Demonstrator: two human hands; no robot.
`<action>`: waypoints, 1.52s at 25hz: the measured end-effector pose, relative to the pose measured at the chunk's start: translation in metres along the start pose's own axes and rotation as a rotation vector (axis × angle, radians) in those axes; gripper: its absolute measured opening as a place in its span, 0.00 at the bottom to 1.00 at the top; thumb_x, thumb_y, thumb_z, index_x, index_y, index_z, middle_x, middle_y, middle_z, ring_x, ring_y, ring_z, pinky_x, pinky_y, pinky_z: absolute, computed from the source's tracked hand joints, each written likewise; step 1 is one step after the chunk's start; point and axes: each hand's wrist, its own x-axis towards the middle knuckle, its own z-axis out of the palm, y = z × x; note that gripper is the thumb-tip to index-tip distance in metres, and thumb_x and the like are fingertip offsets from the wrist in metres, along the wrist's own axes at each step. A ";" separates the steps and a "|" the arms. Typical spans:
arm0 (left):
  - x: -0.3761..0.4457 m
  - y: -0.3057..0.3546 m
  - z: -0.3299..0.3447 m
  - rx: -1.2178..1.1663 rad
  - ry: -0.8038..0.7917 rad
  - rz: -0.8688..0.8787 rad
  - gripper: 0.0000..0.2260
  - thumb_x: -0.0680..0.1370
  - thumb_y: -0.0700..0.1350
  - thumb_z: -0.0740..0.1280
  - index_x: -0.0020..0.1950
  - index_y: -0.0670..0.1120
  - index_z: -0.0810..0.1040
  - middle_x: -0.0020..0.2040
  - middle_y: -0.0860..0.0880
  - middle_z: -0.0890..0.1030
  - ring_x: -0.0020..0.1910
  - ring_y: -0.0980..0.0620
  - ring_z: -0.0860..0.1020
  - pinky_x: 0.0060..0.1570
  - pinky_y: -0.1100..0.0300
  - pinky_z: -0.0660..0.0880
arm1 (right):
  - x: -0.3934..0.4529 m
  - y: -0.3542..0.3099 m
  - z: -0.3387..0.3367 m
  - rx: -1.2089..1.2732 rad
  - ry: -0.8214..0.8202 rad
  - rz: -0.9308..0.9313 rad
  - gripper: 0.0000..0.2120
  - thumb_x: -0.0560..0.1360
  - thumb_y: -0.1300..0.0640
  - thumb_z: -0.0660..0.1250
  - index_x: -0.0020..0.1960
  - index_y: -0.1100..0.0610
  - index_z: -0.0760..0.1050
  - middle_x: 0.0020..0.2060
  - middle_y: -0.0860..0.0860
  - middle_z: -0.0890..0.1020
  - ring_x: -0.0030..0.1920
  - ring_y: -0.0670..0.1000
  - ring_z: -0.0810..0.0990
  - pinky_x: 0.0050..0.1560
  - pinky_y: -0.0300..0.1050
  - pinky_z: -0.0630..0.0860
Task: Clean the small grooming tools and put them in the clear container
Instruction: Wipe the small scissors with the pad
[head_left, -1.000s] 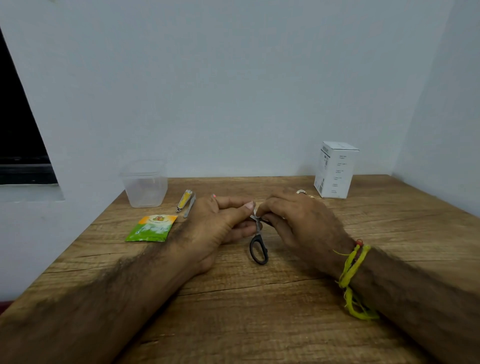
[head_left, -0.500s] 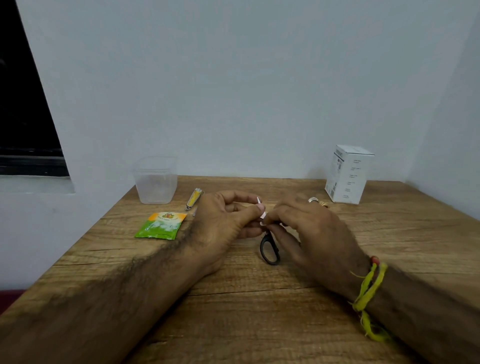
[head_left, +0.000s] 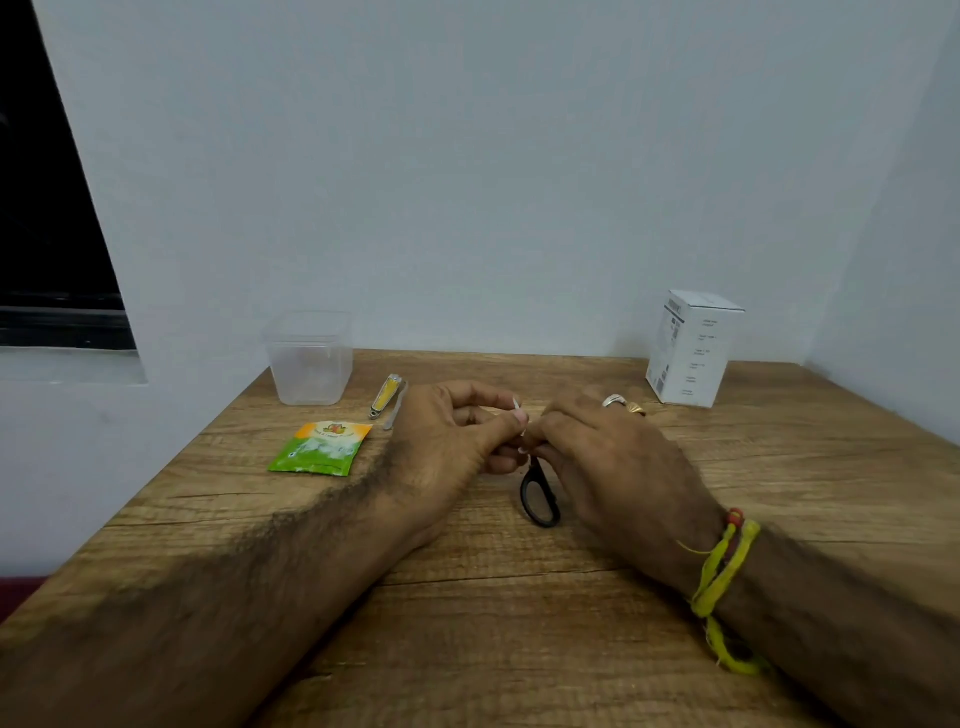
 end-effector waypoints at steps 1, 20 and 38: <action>0.000 0.000 0.001 0.002 0.006 0.003 0.06 0.74 0.35 0.75 0.50 0.37 0.82 0.36 0.39 0.84 0.31 0.51 0.83 0.31 0.62 0.80 | 0.000 0.000 0.001 -0.002 -0.003 0.005 0.06 0.74 0.61 0.71 0.51 0.55 0.79 0.46 0.52 0.80 0.42 0.55 0.77 0.39 0.55 0.78; 0.001 -0.002 -0.001 0.017 0.001 0.022 0.06 0.74 0.35 0.75 0.50 0.38 0.82 0.38 0.37 0.85 0.33 0.48 0.84 0.34 0.61 0.82 | 0.001 0.003 -0.003 0.032 0.030 0.014 0.04 0.76 0.57 0.67 0.49 0.53 0.80 0.44 0.50 0.80 0.45 0.55 0.77 0.41 0.58 0.77; -0.001 -0.002 0.000 0.040 0.004 0.041 0.07 0.74 0.34 0.74 0.51 0.35 0.82 0.39 0.34 0.84 0.34 0.47 0.85 0.35 0.60 0.82 | 0.000 -0.003 -0.009 0.078 -0.068 0.086 0.06 0.77 0.53 0.64 0.49 0.52 0.79 0.44 0.47 0.80 0.47 0.52 0.76 0.44 0.53 0.76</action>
